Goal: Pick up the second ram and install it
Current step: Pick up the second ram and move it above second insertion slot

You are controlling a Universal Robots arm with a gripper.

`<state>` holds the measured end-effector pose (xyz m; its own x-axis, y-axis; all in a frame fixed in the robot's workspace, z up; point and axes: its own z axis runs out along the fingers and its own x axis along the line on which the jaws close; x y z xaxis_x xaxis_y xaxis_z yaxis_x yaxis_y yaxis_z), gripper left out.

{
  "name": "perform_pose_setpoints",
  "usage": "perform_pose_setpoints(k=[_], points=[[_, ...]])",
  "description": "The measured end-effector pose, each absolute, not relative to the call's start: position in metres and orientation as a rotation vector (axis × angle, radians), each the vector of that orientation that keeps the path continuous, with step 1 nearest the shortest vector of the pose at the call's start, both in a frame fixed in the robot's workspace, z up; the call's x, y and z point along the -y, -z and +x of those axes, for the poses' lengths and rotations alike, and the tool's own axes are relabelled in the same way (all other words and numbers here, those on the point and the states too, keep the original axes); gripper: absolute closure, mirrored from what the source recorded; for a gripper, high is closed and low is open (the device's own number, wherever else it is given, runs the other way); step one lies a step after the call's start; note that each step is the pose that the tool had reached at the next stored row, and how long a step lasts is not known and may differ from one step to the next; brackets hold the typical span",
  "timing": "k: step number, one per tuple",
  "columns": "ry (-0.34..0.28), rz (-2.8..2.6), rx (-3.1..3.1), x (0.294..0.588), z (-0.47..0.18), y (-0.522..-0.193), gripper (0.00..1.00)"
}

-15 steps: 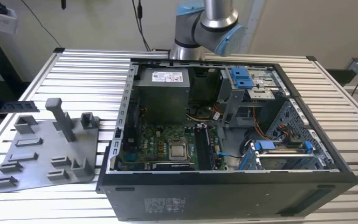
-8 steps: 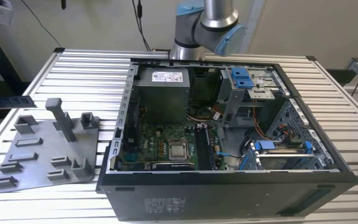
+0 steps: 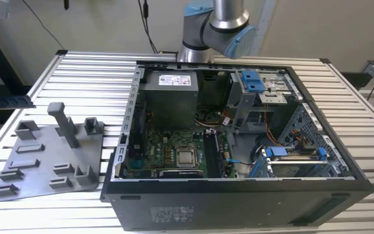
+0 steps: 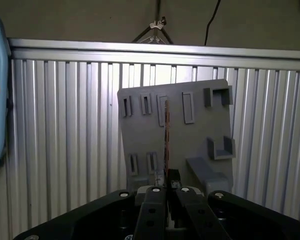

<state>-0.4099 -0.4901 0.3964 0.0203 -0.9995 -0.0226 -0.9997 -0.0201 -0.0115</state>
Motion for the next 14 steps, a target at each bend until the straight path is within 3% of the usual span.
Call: perform_pose_setpoints(k=[14], points=[[-0.013, -2.227, -2.182, 0.49, -0.399, -0.397, 0.86]])
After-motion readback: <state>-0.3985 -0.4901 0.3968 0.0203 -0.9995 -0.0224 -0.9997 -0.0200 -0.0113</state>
